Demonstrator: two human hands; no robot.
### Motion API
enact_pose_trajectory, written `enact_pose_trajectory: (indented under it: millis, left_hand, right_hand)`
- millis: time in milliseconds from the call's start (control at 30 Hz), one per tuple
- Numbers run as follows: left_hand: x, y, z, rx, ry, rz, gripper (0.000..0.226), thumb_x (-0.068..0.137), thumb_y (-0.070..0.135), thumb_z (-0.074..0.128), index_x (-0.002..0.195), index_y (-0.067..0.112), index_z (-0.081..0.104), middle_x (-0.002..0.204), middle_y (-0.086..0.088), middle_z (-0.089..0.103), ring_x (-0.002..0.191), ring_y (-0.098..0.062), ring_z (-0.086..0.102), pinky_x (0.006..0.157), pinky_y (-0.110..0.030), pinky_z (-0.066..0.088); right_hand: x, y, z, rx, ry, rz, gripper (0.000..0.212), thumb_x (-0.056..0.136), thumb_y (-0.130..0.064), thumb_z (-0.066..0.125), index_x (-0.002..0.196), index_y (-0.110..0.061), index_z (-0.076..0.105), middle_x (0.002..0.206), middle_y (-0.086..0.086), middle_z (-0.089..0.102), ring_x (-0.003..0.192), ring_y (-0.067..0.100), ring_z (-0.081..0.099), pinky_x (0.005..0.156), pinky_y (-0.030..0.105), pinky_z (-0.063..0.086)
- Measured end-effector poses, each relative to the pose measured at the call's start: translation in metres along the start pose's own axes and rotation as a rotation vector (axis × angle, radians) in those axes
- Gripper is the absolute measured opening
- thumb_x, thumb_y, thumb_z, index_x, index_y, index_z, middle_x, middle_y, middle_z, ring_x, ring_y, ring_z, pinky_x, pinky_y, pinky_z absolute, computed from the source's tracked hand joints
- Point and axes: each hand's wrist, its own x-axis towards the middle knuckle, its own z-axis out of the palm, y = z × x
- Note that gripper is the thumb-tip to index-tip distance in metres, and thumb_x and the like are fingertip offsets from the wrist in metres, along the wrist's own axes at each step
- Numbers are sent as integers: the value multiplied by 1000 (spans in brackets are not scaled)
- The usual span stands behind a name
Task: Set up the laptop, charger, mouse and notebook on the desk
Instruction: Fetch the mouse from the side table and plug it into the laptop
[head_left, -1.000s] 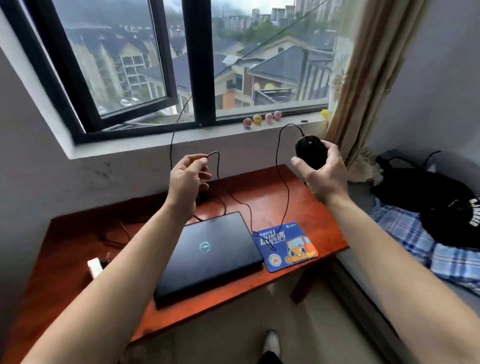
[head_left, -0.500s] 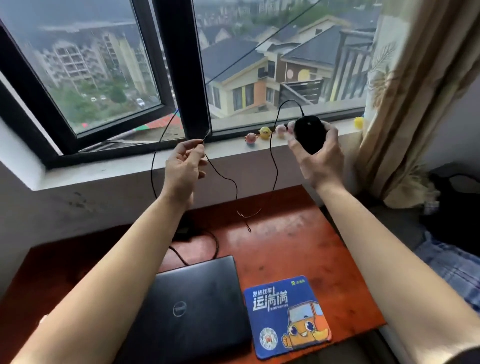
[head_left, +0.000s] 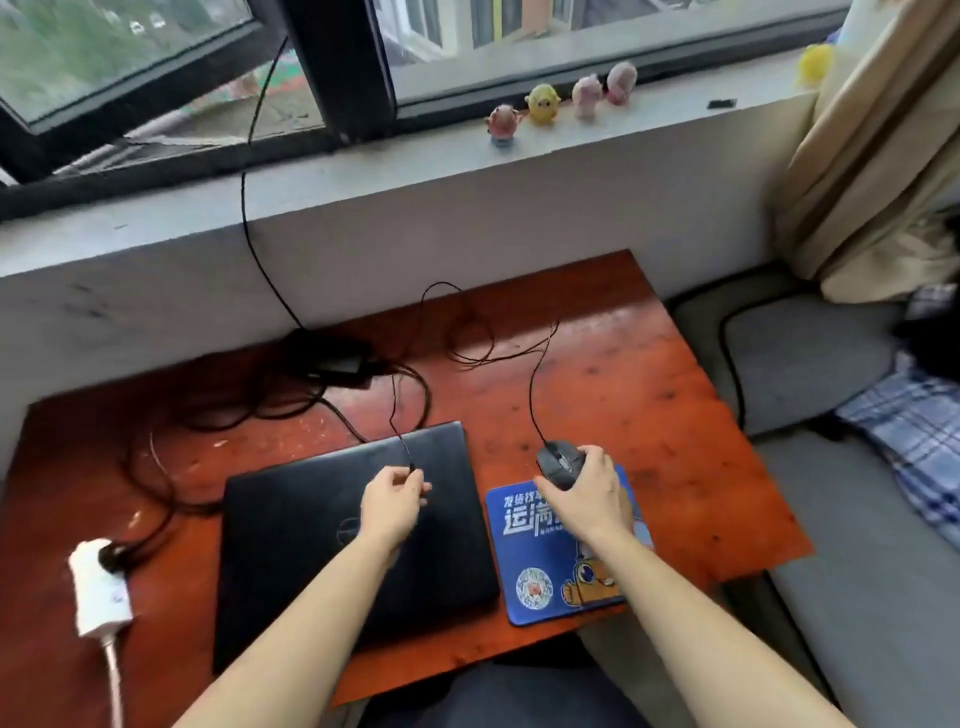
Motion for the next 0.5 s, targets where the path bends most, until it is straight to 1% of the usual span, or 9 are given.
enact_pose_trajectory:
  millis: [67, 133, 200, 333, 500]
  left_hand:
    - [-1, -21, 2, 55, -11, -38, 6, 95, 21, 60, 94, 16, 64, 85, -1, 75, 65, -10, 65, 58, -27, 47]
    - [-4, -35, 2, 87, -27, -72, 6, 94, 22, 62, 91, 17, 64, 89, -4, 74, 67, -14, 65, 64, -29, 48]
    - [-4, -42, 1, 90, -23, -96, 7, 94, 22, 63, 89, 18, 64, 89, -4, 73, 69, -15, 64, 63, -29, 48]
    - [-6, -44, -4, 59, -10, -115, 7, 95, 21, 62, 88, 21, 62, 86, -2, 71, 68, -11, 62, 55, -25, 46]
    - [-11, -39, -13, 14, 16, -123, 6, 96, 21, 59, 90, 21, 61, 88, -2, 70, 70, -10, 61, 53, -23, 45]
  right_hand:
    - [-10, 16, 19, -111, -20, 6, 70, 78, -65, 69, 127, -22, 45, 126, 4, 49, 107, 30, 62, 81, 37, 48]
    - [-18, 28, 33, -256, -14, -34, 69, 77, -70, 66, 120, -20, 47, 119, 4, 47, 102, 29, 63, 74, 36, 46]
    - [-24, 36, 42, -370, -17, -53, 74, 74, -77, 63, 116, -19, 47, 114, 3, 48, 101, 28, 62, 73, 37, 47]
    - [-29, 43, 47, -423, 15, -21, 84, 69, -83, 60, 121, -18, 47, 114, 2, 50, 104, 25, 59, 76, 37, 50]
    - [-29, 42, 46, -397, -13, 20, 86, 67, -86, 59, 120, -21, 41, 112, 3, 53, 104, 26, 62, 75, 37, 52]
